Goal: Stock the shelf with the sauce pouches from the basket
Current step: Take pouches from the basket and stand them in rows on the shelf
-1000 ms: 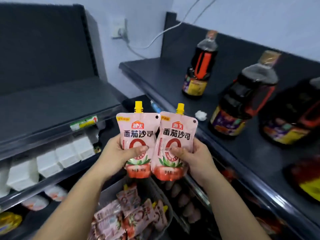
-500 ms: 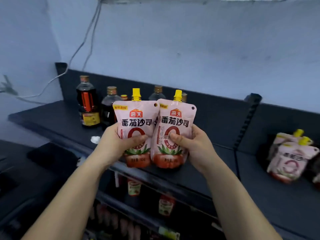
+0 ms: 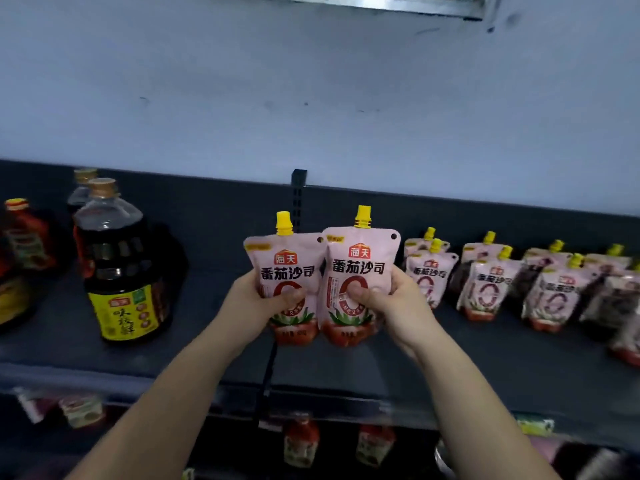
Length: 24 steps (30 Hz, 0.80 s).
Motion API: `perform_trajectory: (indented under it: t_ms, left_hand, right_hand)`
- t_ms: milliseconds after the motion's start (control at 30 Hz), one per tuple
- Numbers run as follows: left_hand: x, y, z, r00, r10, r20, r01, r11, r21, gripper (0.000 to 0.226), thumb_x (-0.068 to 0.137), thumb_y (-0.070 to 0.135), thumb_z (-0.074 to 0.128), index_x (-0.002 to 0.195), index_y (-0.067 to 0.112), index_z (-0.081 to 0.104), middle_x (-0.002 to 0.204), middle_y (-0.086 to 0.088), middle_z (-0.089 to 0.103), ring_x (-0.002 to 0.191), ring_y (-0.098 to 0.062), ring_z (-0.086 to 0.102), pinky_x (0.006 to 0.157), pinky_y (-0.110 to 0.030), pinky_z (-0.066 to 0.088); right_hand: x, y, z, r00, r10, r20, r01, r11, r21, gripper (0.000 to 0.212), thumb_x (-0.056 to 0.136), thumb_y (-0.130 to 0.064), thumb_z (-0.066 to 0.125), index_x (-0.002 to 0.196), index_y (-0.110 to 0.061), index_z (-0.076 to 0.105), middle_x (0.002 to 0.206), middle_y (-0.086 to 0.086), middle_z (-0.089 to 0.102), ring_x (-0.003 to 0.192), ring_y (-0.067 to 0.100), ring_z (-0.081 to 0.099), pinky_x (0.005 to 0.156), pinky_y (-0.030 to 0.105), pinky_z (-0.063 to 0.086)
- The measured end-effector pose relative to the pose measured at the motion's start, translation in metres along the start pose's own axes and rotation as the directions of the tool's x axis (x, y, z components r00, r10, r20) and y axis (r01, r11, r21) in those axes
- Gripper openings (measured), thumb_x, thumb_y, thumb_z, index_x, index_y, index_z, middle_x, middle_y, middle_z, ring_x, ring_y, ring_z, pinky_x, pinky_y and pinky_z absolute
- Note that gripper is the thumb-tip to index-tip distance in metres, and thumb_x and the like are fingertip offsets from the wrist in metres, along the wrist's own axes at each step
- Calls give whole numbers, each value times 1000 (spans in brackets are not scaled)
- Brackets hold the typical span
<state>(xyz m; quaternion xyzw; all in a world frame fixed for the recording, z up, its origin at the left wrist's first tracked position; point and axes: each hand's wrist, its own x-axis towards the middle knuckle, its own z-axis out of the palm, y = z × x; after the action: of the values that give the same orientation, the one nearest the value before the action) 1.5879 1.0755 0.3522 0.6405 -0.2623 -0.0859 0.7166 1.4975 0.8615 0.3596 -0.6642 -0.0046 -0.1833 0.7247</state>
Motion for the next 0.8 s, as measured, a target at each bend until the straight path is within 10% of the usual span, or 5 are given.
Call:
perform_trajectory:
  t_ms: [200, 500, 800]
  left_hand:
    - [32, -40, 80, 983, -116, 144, 119, 993, -13, 30, 81, 9, 76, 106, 22, 69, 99, 6, 78, 93, -8, 73, 69, -17, 57]
    - [57, -104, 112, 944, -209, 254, 201, 978, 57, 32, 85, -2, 69, 114, 7, 65, 96, 2, 77, 90, -10, 72, 76, -20, 56]
    - [66, -133, 95, 903, -195, 384, 110, 967, 232, 64, 62, 1, 88, 116, 23, 62, 106, 6, 76, 102, -5, 69, 83, -22, 56]
  right_hand:
    - [-12, 14, -82, 989, 72, -133, -68, 997, 33, 57, 65, -8, 80, 119, -4, 62, 107, 12, 76, 99, 27, 74, 76, 32, 60]
    - [-24, 64, -129, 933, 177, -314, -194, 981, -24, 31, 79, 10, 73, 105, -6, 69, 102, 11, 78, 96, 26, 73, 77, 32, 59]
    - [-28, 90, -143, 952, 236, -196, -269, 948, -169, 52, 75, 5, 79, 122, -11, 63, 116, 4, 74, 109, 18, 70, 88, 25, 55]
